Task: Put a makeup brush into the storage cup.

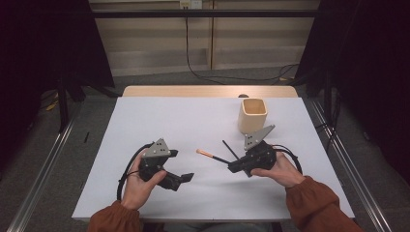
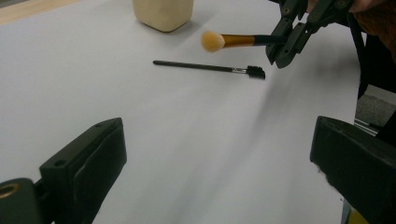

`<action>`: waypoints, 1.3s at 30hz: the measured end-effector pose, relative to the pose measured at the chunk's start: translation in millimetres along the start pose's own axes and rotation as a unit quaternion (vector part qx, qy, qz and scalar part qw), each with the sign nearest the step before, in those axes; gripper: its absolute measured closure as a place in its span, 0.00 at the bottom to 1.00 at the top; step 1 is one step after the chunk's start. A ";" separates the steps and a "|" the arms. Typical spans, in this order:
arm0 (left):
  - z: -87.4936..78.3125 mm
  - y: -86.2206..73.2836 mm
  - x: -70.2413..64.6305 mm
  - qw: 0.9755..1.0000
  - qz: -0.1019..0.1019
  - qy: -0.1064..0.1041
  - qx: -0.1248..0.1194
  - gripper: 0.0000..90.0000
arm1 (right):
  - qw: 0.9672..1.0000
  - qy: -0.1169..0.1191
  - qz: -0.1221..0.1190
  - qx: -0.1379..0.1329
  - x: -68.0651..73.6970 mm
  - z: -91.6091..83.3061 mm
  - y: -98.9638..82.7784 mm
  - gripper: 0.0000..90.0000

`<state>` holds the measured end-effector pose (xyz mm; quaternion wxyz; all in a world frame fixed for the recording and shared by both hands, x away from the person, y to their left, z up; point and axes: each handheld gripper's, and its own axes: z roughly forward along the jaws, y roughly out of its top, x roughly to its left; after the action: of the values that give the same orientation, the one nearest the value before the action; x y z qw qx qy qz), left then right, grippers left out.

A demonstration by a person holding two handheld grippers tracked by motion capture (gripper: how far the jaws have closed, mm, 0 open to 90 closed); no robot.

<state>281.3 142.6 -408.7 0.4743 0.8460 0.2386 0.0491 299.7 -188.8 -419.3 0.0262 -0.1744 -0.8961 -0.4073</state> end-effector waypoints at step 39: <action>-4.9 -4.8 0.0 0.999 -0.017 0.013 -0.049 0.04 | 0.986 -0.011 -0.002 -0.164 9.4 3.3 -10.8 0.94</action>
<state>278.1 148.5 -410.0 0.5132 0.8165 0.2566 0.0638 287.6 -190.2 -427.6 -0.0131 -0.1789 -0.8180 -0.5466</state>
